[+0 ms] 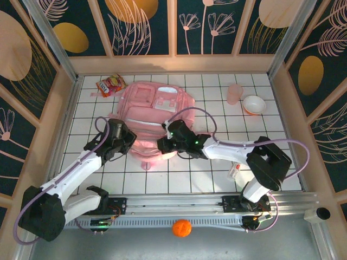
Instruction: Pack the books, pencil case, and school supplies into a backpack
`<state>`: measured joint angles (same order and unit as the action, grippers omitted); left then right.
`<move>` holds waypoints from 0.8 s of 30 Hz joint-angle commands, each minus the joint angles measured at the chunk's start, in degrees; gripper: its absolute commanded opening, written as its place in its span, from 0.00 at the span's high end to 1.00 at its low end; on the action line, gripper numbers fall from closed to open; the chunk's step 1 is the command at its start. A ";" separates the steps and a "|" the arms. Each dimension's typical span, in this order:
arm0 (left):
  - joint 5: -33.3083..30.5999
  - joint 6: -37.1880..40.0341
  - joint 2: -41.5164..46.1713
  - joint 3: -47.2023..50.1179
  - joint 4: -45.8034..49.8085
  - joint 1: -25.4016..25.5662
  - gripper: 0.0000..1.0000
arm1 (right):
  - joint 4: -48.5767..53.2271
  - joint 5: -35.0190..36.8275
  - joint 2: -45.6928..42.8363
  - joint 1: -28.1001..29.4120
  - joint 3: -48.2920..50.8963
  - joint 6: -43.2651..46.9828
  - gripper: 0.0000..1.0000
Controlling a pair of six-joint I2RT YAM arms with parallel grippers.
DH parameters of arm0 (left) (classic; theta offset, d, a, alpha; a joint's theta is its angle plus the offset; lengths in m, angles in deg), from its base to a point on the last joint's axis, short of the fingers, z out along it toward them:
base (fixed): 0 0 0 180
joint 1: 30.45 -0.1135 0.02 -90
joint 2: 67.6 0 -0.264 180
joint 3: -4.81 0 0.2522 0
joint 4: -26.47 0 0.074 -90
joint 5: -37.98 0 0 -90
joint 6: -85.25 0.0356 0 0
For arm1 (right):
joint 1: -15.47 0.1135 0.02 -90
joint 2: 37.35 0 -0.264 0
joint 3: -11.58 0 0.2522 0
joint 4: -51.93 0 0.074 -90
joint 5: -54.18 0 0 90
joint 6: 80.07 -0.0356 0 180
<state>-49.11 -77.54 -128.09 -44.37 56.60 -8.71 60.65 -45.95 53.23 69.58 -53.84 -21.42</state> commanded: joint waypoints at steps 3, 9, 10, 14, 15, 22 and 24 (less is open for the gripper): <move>-8.48 6.87 1.32 -2.19 6.79 -3.90 1.00 | 3.51 0.32 -4.00 -6.65 2.00 3.99 1.00; -2.93 11.37 -0.11 -5.34 4.89 -4.11 0.99 | 1.34 -1.03 -2.97 -4.90 1.38 4.53 1.00; -0.21 11.96 -0.70 -6.30 4.48 -3.62 0.90 | 1.24 -0.46 -2.71 -4.23 1.10 4.45 1.00; -1.39 10.77 -1.07 -9.22 4.50 4.36 0.61 | 1.22 -0.42 -1.29 -3.32 -0.47 4.45 1.00; -1.24 9.50 -1.33 -9.36 4.12 6.26 0.58 | 1.25 -0.50 -0.96 -3.14 -0.86 4.45 1.00; -1.06 2.31 -3.94 -6.09 -0.53 14.19 0.51 | 1.29 -0.68 0.44 -1.91 -2.04 4.11 1.00; -0.89 1.13 -4.35 -5.55 -1.96 15.20 0.49 | 1.02 -0.63 0.46 -1.65 -1.96 3.94 1.00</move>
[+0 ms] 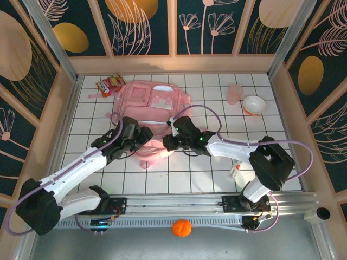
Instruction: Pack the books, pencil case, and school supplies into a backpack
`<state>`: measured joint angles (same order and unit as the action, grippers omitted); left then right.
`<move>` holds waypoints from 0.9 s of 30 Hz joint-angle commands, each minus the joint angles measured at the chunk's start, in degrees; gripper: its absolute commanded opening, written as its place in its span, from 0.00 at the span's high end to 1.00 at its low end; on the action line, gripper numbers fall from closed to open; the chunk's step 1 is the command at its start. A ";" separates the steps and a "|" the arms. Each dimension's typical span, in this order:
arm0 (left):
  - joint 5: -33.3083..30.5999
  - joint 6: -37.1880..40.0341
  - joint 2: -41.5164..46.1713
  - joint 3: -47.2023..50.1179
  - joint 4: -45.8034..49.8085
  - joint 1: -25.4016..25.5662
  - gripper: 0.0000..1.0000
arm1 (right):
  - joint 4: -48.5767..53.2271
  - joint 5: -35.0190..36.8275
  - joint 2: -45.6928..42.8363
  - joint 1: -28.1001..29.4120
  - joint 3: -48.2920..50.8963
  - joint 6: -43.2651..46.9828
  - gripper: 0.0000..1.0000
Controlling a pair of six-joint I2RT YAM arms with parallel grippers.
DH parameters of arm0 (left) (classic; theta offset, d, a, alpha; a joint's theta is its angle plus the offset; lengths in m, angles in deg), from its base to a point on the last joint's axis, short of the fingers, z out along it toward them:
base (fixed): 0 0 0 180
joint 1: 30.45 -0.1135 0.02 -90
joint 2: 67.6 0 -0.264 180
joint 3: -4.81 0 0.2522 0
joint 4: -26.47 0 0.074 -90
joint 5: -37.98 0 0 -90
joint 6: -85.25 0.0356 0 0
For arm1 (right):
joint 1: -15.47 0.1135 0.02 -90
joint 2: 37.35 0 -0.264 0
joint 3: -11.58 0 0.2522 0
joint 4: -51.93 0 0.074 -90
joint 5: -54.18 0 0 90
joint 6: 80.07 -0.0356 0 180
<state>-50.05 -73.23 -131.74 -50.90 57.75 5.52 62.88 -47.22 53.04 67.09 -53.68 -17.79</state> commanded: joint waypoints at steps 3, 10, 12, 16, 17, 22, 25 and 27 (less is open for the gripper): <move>-0.79 -3.16 -1.24 0.81 -3.44 1.42 0.47 | -1.61 0.59 0.57 1.19 -2.00 -0.05 1.00; -1.59 -6.13 -5.14 2.75 -8.08 1.40 0.48 | -2.11 0.68 0.17 2.24 -2.02 -0.34 1.00; -2.04 -7.20 -6.53 2.77 -8.73 1.39 0.51 | -2.38 0.76 -0.11 2.67 -1.85 -0.42 1.00; -4.69 -7.70 -8.38 2.43 -7.88 1.20 0.57 | -2.79 0.76 -0.79 3.24 -1.44 -0.60 1.00; -5.30 -7.52 -8.69 2.32 -7.44 0.93 0.62 | -2.82 0.76 -1.08 3.26 -1.32 -0.58 1.00; -8.87 -6.36 -6.27 3.57 -3.73 -1.93 1.00 | -1.74 1.81 -2.78 2.26 0.20 -0.40 1.00; -10.50 -3.41 -2.81 5.24 -1.09 -6.23 1.00 | -1.64 1.30 -4.12 -0.23 2.20 -0.36 1.00; -11.42 -0.80 -0.91 6.07 0.42 -9.03 1.00 | -1.57 0.43 -4.71 -2.16 2.98 0.16 1.00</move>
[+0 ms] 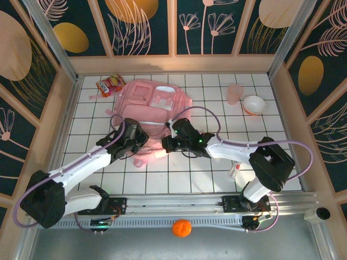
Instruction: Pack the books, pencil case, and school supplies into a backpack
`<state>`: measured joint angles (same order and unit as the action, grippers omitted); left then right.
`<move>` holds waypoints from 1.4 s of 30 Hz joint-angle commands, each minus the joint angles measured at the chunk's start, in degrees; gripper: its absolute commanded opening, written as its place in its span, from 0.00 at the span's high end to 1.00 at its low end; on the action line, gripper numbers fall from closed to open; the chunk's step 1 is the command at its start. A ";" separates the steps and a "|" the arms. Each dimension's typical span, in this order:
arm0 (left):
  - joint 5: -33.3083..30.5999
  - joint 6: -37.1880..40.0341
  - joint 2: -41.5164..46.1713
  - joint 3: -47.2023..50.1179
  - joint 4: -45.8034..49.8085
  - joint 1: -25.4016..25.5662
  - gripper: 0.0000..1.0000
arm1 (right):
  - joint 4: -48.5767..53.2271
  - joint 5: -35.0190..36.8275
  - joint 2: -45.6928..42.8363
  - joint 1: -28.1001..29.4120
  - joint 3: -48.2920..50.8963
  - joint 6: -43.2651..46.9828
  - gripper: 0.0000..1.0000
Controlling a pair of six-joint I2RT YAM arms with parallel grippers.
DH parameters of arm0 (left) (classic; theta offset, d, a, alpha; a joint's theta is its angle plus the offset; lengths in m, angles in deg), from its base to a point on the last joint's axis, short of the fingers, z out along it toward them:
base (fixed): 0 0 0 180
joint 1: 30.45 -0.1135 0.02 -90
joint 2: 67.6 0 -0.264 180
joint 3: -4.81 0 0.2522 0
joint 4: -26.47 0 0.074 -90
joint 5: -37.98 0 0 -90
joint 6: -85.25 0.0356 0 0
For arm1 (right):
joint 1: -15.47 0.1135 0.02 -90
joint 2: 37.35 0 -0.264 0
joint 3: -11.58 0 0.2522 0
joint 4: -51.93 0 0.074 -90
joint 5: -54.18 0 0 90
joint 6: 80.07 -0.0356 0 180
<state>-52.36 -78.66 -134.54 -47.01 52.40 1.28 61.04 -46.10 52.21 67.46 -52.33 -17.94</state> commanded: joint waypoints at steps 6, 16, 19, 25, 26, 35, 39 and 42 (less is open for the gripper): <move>-10.20 9.36 3.09 1.40 7.43 -8.08 1.00 | 1.01 -1.51 -3.28 -5.93 1.42 1.86 1.00; 0.07 11.92 4.43 -3.65 4.48 -2.91 0.53 | -1.13 -2.99 -1.52 -4.85 0.45 1.77 1.00; 0.32 11.67 3.51 -4.40 4.28 0.14 0.48 | -1.23 -3.15 -0.90 -4.87 -0.18 1.82 1.00; 1.55 9.66 -0.28 -2.36 -0.03 1.40 0.47 | -0.81 -2.14 -0.74 -4.97 -0.68 1.87 1.00; 0.52 9.66 -0.91 -1.95 -0.03 1.33 0.48 | -0.85 -1.98 -0.84 -5.12 -0.61 1.73 1.00; -0.83 7.63 -4.59 2.96 -0.71 -5.56 0.95 | -1.42 -0.89 -1.19 -7.42 1.30 1.76 1.00; -0.09 7.51 -5.35 4.22 -0.71 -6.72 1.00 | -3.82 -1.94 -0.19 -10.69 3.44 1.17 1.00; 1.10 7.29 -6.50 4.70 -1.24 -7.39 1.00 | -5.67 -2.63 0.35 -12.44 3.68 1.07 1.00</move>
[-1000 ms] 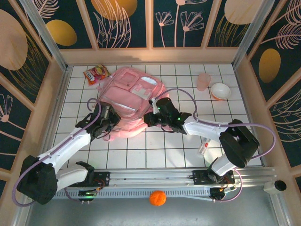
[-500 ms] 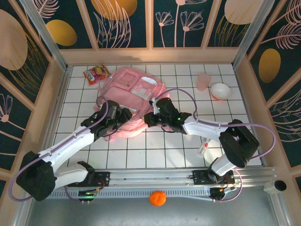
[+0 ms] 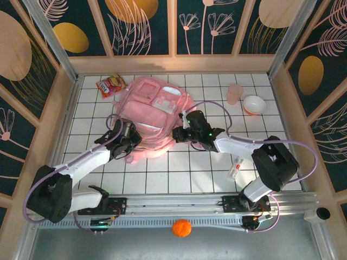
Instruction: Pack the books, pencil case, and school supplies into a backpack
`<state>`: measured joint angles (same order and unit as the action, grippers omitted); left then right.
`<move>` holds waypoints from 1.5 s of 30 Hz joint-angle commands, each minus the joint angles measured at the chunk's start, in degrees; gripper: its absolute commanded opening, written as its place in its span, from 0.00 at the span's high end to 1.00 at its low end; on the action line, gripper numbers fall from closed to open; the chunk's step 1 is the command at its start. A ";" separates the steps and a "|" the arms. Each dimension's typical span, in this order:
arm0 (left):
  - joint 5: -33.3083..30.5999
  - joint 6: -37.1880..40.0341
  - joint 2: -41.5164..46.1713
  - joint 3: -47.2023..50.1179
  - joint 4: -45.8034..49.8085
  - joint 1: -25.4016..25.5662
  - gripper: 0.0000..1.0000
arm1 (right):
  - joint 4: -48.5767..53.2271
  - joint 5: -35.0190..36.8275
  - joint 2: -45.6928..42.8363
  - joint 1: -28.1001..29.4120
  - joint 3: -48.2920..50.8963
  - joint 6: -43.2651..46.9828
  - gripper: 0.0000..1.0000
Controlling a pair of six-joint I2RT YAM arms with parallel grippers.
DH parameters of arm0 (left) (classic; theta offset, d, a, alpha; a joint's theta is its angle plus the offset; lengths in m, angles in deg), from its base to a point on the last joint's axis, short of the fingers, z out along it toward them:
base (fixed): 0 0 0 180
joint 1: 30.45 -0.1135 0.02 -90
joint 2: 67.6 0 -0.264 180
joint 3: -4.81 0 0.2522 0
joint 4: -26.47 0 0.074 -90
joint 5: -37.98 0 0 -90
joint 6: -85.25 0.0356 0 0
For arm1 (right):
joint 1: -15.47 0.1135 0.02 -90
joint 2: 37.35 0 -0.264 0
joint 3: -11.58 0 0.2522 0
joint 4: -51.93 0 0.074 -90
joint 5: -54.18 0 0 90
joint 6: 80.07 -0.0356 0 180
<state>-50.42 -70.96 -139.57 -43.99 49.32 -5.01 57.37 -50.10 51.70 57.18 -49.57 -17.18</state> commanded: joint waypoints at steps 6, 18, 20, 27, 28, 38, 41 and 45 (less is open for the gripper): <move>0.97 -0.79 -3.29 2.61 0.72 -1.94 1.00 | -2.14 0.94 1.54 -4.87 -0.45 1.05 1.00; 1.96 -1.32 -2.70 3.71 -0.03 -3.11 1.00 | -1.99 -2.83 1.81 -4.74 0.17 4.81 0.89; 1.99 -1.36 -2.35 3.73 0.14 -3.11 1.00 | -1.16 -0.90 1.19 -0.96 1.17 5.71 0.75; 1.69 -1.31 -1.16 4.20 0.32 -3.10 1.00 | 5.98 12.40 4.71 9.05 -1.60 11.85 0.57; 1.88 -1.27 -1.16 4.13 0.32 -3.11 1.00 | 6.59 13.66 5.61 9.33 -2.25 12.43 0.57; 2.14 -1.06 -1.33 4.14 -0.07 -3.11 1.00 | 2.81 19.31 8.67 9.88 -3.05 15.34 0.55; 2.10 -1.05 -1.29 4.20 -0.05 -3.11 1.00 | 0.02 16.69 10.13 9.55 -3.57 16.92 0.55; 1.87 -1.11 -0.99 4.33 -0.03 -3.11 1.00 | -1.40 13.03 12.09 8.92 -5.36 18.45 0.73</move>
<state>-47.77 -71.86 -140.86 -41.28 45.56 -7.55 59.23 -34.89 62.00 66.65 -52.77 -0.68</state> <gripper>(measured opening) 0.053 0.319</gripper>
